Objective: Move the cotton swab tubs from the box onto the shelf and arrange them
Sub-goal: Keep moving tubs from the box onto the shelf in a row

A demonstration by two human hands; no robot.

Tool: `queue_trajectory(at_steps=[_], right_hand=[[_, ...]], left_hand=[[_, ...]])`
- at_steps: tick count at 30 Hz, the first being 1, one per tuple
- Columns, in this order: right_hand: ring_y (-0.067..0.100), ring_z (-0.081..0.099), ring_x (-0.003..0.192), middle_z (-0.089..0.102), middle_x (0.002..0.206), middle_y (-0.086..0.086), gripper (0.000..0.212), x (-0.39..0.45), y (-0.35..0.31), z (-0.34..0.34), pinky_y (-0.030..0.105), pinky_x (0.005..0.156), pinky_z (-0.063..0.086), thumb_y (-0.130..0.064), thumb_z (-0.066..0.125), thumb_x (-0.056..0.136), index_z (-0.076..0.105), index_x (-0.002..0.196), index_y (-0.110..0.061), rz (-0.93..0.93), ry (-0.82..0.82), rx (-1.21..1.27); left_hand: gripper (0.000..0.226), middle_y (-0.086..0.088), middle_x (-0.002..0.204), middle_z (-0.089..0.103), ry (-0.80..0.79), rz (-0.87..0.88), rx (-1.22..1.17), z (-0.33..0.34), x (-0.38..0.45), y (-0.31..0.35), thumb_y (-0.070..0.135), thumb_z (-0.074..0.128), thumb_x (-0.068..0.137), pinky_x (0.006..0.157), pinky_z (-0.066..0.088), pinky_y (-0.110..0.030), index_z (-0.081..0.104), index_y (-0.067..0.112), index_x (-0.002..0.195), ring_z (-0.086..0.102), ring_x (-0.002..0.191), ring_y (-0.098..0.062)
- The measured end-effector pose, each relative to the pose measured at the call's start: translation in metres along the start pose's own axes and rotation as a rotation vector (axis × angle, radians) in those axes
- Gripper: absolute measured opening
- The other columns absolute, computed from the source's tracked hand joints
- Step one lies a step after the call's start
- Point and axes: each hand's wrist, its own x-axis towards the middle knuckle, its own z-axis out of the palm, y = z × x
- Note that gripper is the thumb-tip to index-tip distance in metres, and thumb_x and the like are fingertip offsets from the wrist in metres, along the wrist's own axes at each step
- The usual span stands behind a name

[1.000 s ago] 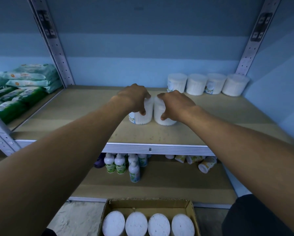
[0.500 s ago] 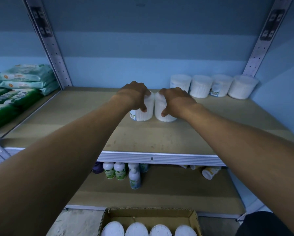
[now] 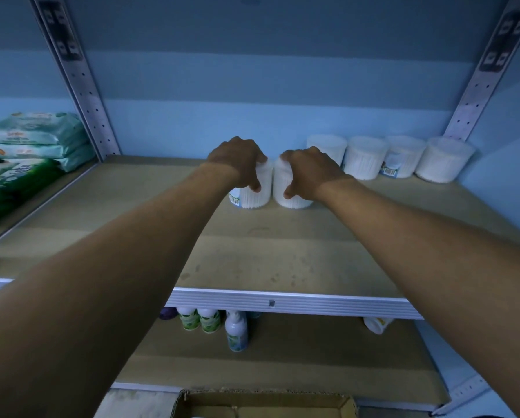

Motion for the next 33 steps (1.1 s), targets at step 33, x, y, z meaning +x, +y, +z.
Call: queue_trajectory(at_steps=[33], right_hand=[[0.032,0.057,0.119,0.06,0.131,0.013,0.067,0.101,0.016,0.022,0.035,0.085,0.045,-0.031,0.081,0.08,0.053,0.138,-0.013,0.002,0.067,-0.095]], left_hand=[[0.062,-0.006,0.135,0.058,0.059,0.062,0.15,0.013,0.085,-0.018,0.035,0.077,0.082,0.104,0.046,-0.045,0.055,0.019,0.138,0.053,0.123,-0.03]])
